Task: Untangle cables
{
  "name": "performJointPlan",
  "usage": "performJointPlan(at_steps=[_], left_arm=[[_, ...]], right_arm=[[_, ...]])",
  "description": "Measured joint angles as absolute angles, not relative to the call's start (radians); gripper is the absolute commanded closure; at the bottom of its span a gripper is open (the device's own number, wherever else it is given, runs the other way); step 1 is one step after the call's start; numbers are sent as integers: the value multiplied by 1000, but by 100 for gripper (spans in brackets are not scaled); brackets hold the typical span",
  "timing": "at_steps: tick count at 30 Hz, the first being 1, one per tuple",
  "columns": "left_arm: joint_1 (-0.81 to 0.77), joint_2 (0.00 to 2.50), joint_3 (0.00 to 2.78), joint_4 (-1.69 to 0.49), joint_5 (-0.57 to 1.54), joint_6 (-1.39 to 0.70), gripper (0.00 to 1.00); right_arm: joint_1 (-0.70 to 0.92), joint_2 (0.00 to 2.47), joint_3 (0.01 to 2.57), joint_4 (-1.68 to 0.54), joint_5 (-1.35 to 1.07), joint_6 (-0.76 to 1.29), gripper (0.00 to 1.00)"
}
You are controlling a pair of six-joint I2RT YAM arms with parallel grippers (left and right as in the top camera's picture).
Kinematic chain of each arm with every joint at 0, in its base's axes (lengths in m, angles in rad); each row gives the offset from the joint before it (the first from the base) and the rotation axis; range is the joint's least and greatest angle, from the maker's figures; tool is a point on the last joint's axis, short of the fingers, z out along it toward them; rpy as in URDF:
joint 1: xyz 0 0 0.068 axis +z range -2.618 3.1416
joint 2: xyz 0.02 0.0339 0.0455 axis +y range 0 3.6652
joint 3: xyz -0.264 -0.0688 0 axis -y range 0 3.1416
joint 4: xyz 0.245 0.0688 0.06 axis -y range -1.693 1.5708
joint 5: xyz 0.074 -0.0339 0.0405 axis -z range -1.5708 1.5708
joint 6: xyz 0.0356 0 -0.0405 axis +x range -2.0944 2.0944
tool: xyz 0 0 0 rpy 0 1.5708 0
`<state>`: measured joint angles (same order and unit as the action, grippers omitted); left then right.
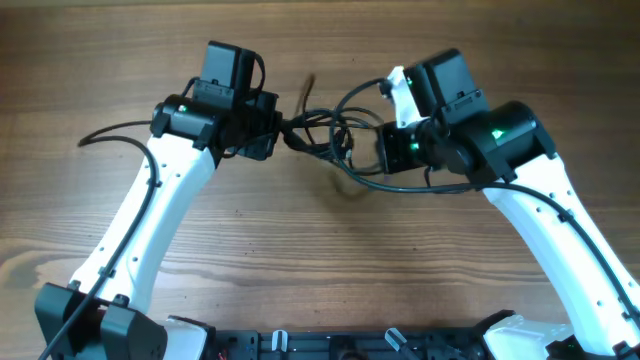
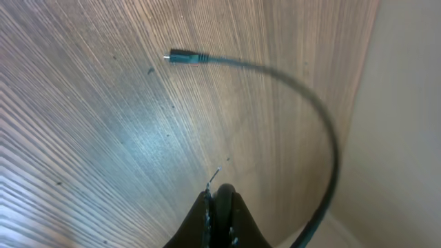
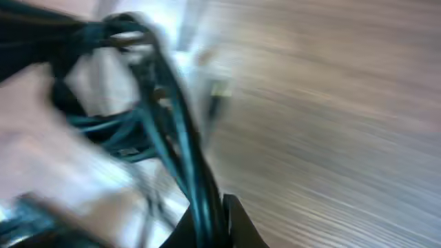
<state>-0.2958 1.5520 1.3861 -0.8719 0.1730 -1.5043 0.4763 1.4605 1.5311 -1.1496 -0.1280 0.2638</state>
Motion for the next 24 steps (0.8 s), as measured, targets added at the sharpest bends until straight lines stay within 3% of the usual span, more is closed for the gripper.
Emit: performJointPlan(at_steps=[3, 8, 11, 12, 13, 15, 20, 24], left_arm=[[-301, 1552, 1386, -868, 157, -1489, 96], [-282, 1554, 1386, -875, 109, -1486, 96], [-254, 1568, 1386, -881, 125, -1490, 96], [-248, 1572, 1385, -883, 134, -1502, 96], [-241, 1575, 1382, -884, 151, -1525, 96], [-234, 1577, 1381, -884, 174, -1590, 96], [-234, 1577, 1380, -941, 247, -1866, 96], [-234, 1577, 1380, -936, 337, -2024, 96]], right_arm=[[464, 1460, 1533, -1104, -30, 299, 96], [441, 1474, 1533, -989, -175, 294, 95], [421, 1555, 1536, -966, -215, 371, 75], [413, 1588, 1537, -960, -226, 408, 59], [407, 1608, 1538, -959, -232, 423, 34], [400, 1640, 1538, -937, -253, 466, 24], [400, 1640, 1600, -920, -363, 414, 26], [400, 1639, 1611, -923, -453, 411, 36]])
